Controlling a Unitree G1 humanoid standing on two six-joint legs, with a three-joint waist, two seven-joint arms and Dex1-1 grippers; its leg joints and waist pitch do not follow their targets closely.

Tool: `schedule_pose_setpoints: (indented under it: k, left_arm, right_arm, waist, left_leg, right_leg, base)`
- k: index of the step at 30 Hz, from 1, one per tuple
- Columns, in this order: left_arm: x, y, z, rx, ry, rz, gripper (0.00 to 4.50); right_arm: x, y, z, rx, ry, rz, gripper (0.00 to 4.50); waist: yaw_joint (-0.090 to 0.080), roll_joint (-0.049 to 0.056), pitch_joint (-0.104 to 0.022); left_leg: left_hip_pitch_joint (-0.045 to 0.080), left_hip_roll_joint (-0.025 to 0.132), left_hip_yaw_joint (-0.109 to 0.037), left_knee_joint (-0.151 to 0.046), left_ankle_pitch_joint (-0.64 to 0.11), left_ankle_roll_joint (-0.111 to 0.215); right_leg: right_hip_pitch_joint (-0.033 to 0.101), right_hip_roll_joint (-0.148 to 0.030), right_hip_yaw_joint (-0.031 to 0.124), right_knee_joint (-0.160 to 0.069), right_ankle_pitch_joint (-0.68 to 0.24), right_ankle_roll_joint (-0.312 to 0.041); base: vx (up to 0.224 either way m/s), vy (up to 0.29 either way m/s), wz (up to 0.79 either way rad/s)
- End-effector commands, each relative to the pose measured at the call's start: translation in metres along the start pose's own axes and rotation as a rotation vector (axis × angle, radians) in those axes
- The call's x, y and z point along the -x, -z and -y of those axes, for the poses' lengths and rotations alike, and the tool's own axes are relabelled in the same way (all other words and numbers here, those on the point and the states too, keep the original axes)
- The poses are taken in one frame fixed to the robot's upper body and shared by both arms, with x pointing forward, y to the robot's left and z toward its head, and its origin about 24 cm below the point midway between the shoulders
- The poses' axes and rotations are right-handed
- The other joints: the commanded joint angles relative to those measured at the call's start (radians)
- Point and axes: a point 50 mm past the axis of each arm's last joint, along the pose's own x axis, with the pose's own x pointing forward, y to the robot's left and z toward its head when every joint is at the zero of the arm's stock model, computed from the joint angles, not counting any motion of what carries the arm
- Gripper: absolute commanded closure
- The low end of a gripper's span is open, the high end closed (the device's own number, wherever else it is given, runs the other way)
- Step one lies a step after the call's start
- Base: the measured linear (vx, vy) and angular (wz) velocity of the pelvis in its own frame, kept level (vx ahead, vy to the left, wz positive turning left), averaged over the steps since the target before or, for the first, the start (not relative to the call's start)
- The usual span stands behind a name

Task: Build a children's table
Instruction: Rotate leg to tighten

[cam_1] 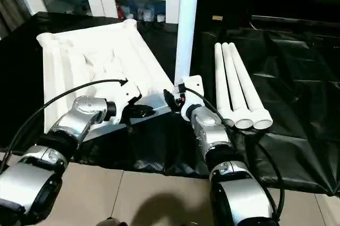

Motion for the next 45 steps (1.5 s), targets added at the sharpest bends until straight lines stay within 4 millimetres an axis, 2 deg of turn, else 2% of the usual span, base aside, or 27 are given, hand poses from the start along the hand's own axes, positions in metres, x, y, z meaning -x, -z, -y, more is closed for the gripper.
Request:
schedule_pose_setpoints:
  k: [1, 2, 5, 9, 10, 12, 14, 15, 16, 18, 24, 27, 28, 31, 33, 35, 36, 37, 39, 41, 42, 43, 44, 45]
  left_arm:
    - [-0.008, -0.009, 0.01, -0.066, 0.091, 0.014, 4.5]
    - [-0.003, -0.005, 0.01, -0.089, 0.135, 0.001, 4.5]
    - [0.003, -0.003, 0.009, -0.107, 0.175, -0.01, 4.5]
    - [0.013, -0.003, 0.006, -0.1, 0.243, 0.009, 4.5]
    - [0.013, -0.003, 0.006, -0.1, 0.243, 0.009, 4.5]
    - [0.015, -0.004, 0.006, -0.102, 0.261, 0.012, 4.5]
    - [0.022, 0.0, 0.006, -0.11, 0.328, -0.014, 4.5]
    - [0.022, 0.0, 0.006, -0.11, 0.328, -0.014, 4.5]
    - [0.026, 0.002, 0.006, -0.121, 0.357, -0.036, 4.5]
    - [0.031, 0.005, 0.005, -0.135, 0.385, -0.065, 4.5]
    - [0.036, 0.009, 0.005, -0.142, 0.416, -0.094, 4.5]
    - [0.039, 0.011, 0.005, -0.132, 0.435, -0.104, 4.5]
    - [0.039, 0.011, 0.005, -0.132, 0.435, -0.104, 4.5]
    - [0.04, 0.01, 0.004, -0.126, 0.429, -0.1, 4.5]
    - [0.037, 0.007, 0.001, -0.097, 0.376, -0.065, 4.5]
    - [0.029, 0.002, -0.003, -0.07, 0.274, -0.034, 4.5]
    - [0.028, 0.001, -0.004, -0.065, 0.256, -0.03, 4.5]
    - [0.023, -0.001, -0.006, -0.049, 0.197, -0.028, 4.5]
    - [0.019, -0.004, -0.008, -0.037, 0.147, -0.023, 4.5]
    - [0.009, -0.009, -0.01, -0.031, 0.047, -0.016, 4.5]
    - [0.004, -0.011, -0.008, -0.033, 0.026, -0.014, 4.5]
    - [0.0, -0.012, -0.007, -0.033, 0.013, -0.012, 4.5]
    - [-0.007, -0.014, -0.003, -0.04, -0.012, -0.008, 4.5]
    - [-0.007, -0.014, -0.003, -0.04, -0.012, -0.008, 4.5]
  right_arm:
    - [-0.003, 0.003, -0.012, 0.022, -0.088, -0.028, 0.38]
    - [0.001, 0.001, -0.01, 0.069, -0.189, -0.023, 0.38]
    - [0.007, 0.0, -0.008, 0.128, -0.291, -0.024, 0.38]
    - [0.024, 0.003, -0.005, 0.214, -0.507, -0.041, 0.38]
    - [0.024, 0.003, -0.005, 0.214, -0.507, -0.041, 0.38]
    - [0.028, 0.004, -0.004, 0.215, -0.552, -0.048, 0.38]
    - [0.04, 0.007, -0.003, 0.233, -0.686, -0.094, 0.38]
    - [0.04, 0.007, -0.003, 0.233, -0.686, -0.094, 0.38]
    - [0.046, 0.01, -0.003, 0.248, -0.741, -0.12, 0.38]
    - [0.053, 0.013, -0.003, 0.259, -0.807, -0.156, 0.65]
    - [0.057, 0.015, -0.002, 0.245, -0.852, -0.19, 1.15]
    - [0.06, 0.015, -0.003, 0.214, -0.876, -0.193, 1.24]
    - [0.06, 0.015, -0.003, 0.214, -0.877, -0.193, 1.52]
    - [0.06, 0.014, -0.005, 0.196, -0.878, -0.187, 1.58]
    - [0.05, 0.013, -0.008, 0.15, -0.765, -0.14, 1.68]
    - [0.035, 0.013, -0.007, 0.129, -0.571, -0.115, 1.71]
    - [0.032, 0.013, -0.006, 0.125, -0.535, -0.115, 1.71]
    - [0.024, 0.013, -0.006, 0.117, -0.433, -0.111, 1.72]
    - [0.019, 0.014, -0.006, 0.104, -0.357, -0.114, 1.73]
    - [0.008, 0.016, -0.007, 0.079, -0.193, -0.122, 1.74]
    - [0.005, 0.018, -0.007, 0.061, -0.121, -0.132, 1.74]
    - [0.003, 0.019, -0.007, 0.048, -0.077, -0.14, 1.74]
    - [-0.001, 0.02, -0.009, 0.051, -0.01, -0.14, 1.74]
    - [-0.001, 0.02, -0.009, 0.051, -0.01, -0.14, 1.74]
  waist:
    - [0.003, 0.003, -0.076]
    - [0.002, 0.007, -0.075]
    - [0.005, 0.002, -0.075]
    - [0.014, 0.003, -0.074]
    - [0.017, 0.002, -0.075]
    - [0.021, 0.003, -0.074]
    - [0.027, 0.005, -0.074]
    - [0.03, 0.004, -0.074]
    - [0.031, 0.006, -0.075]
    - [0.032, 0.005, -0.074]
    - [0.035, 0.005, -0.071]
    - [0.035, 0.004, -0.073]
    - [0.036, 0.005, -0.073]
    - [0.037, 0.004, -0.075]
    - [0.037, 0.001, -0.074]
    - [0.031, 0.003, -0.07]
    - [0.026, 0.003, -0.067]
    - [0.017, 0.002, -0.065]
    - [0.011, 0.003, -0.065]
    - [0.001, -0.002, -0.065]
    - [-0.001, 0.0, -0.067]
    - [-0.002, 0.0, -0.068]
    - [-0.001, -0.004, -0.069]
    - [0.0, -0.002, -0.07]
  left_leg:
    - [0.009, 0.045, -0.013, -0.064, -0.105, 0.069]
    - [0.008, 0.046, -0.013, -0.064, -0.104, 0.069]
    - [0.006, 0.047, -0.011, -0.062, -0.112, 0.084]
    - [0.009, 0.048, -0.011, -0.06, -0.119, 0.097]
    - [0.009, 0.049, -0.011, -0.059, -0.117, 0.101]
    - [0.01, 0.052, -0.012, -0.061, -0.119, 0.095]
    - [0.01, 0.051, -0.012, -0.061, -0.128, 0.097]
    - [0.01, 0.051, -0.012, -0.06, -0.124, 0.101]
    - [0.011, 0.052, -0.013, -0.061, -0.126, 0.101]
    - [0.012, 0.052, -0.013, -0.063, -0.142, 0.096]
    - [0.014, 0.052, -0.015, -0.067, -0.173, 0.065]
    - [0.013, 0.052, -0.015, -0.066, -0.157, 0.063]
    - [0.012, 0.052, -0.015, -0.066, -0.153, 0.064]
    - [0.013, 0.052, -0.014, -0.064, -0.142, 0.07]
    - [0.011, 0.052, -0.014, -0.064, -0.138, 0.069]
    - [0.015, 0.052, -0.015, -0.068, -0.168, 0.038]
    - [0.013, 0.049, -0.017, -0.071, -0.186, 0.025]
    - [0.017, 0.046, -0.018, -0.072, -0.21, 0.001]
    - [0.018, 0.045, -0.019, -0.073, -0.215, -0.007]
    - [0.015, 0.044, -0.02, -0.073, -0.197, -0.005]
    - [0.014, 0.044, -0.02, -0.073, -0.186, -0.009]
    - [0.017, 0.041, -0.017, -0.07, -0.178, 0.001]
    - [0.014, 0.042, -0.017, -0.07, -0.169, 0.006]
    - [0.013, 0.042, -0.016, -0.069, -0.159, 0.01]
  right_leg:
    - [0.062, -0.094, 0.053, -0.055, -0.029, -0.253]
    - [0.062, -0.094, 0.053, -0.054, -0.023, -0.256]
    - [0.064, -0.093, 0.051, -0.054, -0.019, -0.26]
    - [0.063, -0.093, 0.051, -0.056, -0.033, -0.259]
    - [0.063, -0.094, 0.051, -0.056, -0.032, -0.259]
    - [0.059, -0.094, 0.051, -0.055, -0.038, -0.262]
    - [0.061, -0.094, 0.051, -0.057, -0.051, -0.261]
    - [0.061, -0.093, 0.052, -0.057, -0.039, -0.259]
    - [0.06, -0.094, 0.051, -0.056, -0.038, -0.261]
    - [0.059, -0.093, 0.051, -0.058, -0.056, -0.261]
    - [0.059, -0.096, 0.051, -0.067, -0.132, -0.246]
    - [0.059, -0.095, 0.052, -0.064, -0.112, -0.248]
    - [0.059, -0.095, 0.051, -0.063, -0.107, -0.248]
    - [0.058, -0.095, 0.051, -0.06, -0.079, -0.254]
    - [0.059, -0.097, 0.051, -0.06, -0.083, -0.253]
    - [0.05, -0.099, 0.052, -0.066, -0.161, -0.239]
    - [0.05, -0.1, 0.051, -0.069, -0.199, -0.235]
    - [0.05, -0.102, 0.052, -0.078, -0.282, -0.216]
    - [0.05, -0.101, 0.053, -0.083, -0.312, -0.203]
    - [0.051, -0.101, 0.056, -0.083, -0.297, -0.199]
    - [0.052, -0.1, 0.055, -0.08, -0.282, -0.201]
    - [0.05, -0.097, 0.056, -0.08, -0.249, -0.204]
    - [0.052, -0.097, 0.057, -0.078, -0.23, -0.206]
    - [0.052, -0.098, 0.057, -0.076, -0.212, -0.209]
  base:
    - [0.0, 0.0, 0.0]
    - [0.0, 0.0, 0.0]
    - [0.0, 0.0, 0.0]
    - [0.0, 0.0, 0.0]
    - [0.0, 0.0, 0.0]
    - [0.0, 0.0, 0.0]
    - [0.0, 0.0, 0.0]
    - [0.0, 0.0, 0.0]
    - [0.0, 0.0, 0.0]
    - [0.0, 0.0, 0.0]
    - [0.0, 0.0, 0.0]
    - [0.0, 0.0, 0.0]
    - [0.0, 0.0, 0.0]
    - [0.0, 0.0, 0.0]
    - [0.0, 0.0, 0.0]
    - [0.0, 0.0, 0.0]
    - [0.0, 0.0, 0.0]
    - [0.0, 0.0, 0.0]
    - [0.0, 0.0, 0.0]
    - [0.0, 0.0, 0.0]
    - [0.0, 0.0, 0.0]
    - [0.0, 0.0, 0.0]
    - [0.0, 0.0, 0.0]
    - [0.0, 0.0, 0.0]
